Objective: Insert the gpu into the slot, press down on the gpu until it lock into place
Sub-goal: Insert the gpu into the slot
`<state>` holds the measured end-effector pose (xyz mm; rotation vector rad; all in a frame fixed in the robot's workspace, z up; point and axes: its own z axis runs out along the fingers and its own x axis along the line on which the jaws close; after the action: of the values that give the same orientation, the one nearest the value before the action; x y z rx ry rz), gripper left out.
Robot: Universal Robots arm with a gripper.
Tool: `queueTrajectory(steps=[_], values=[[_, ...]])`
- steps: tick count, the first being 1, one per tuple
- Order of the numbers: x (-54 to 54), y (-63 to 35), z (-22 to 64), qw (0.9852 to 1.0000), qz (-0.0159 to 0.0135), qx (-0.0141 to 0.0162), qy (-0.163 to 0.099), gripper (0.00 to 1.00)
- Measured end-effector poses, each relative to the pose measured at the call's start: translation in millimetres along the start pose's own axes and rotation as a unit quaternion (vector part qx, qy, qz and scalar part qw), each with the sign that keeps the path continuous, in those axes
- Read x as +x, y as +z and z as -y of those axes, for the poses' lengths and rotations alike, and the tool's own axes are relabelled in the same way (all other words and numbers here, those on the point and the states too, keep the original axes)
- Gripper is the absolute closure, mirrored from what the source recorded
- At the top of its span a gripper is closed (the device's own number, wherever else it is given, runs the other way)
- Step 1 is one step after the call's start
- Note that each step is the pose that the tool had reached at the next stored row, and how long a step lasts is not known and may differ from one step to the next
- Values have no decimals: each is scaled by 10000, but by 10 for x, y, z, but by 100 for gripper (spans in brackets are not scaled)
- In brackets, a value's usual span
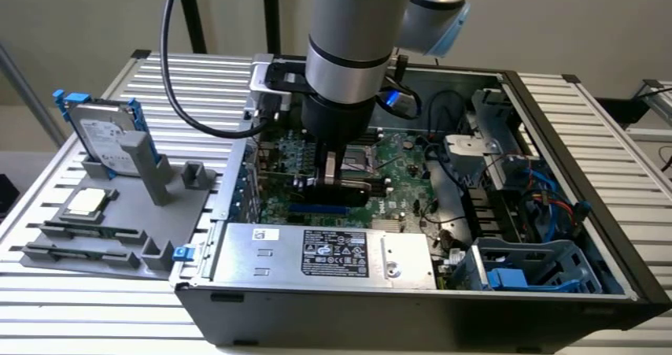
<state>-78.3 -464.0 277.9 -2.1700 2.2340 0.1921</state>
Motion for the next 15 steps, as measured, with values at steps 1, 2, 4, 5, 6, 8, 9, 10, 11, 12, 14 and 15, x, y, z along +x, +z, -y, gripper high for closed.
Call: queueTrajectory(steps=[1,2,4,5,6,8,9,10,11,12,14,15], values=[[-2,0,0,10000,0,0,-1,74],[-2,0,0,10000,-1,-1,-1,74],[-3,2,0,10000,-4,0,-1,74],[-3,4,0,10000,-8,0,-1,74],[-3,6,0,10000,-12,0,-1,74],[-4,10,0,10000,-20,2,-2,74],[-5,13,0,10000,-22,3,-4,74],[-6,16,0,10000,-25,5,-5,74],[-8,19,1,10000,-26,6,-8,74],[-10,21,1,10000,-30,7,-10,74],[-14,27,2,10000,-36,8,-15,74],[-14,29,2,10000,-39,8,-19,74]])
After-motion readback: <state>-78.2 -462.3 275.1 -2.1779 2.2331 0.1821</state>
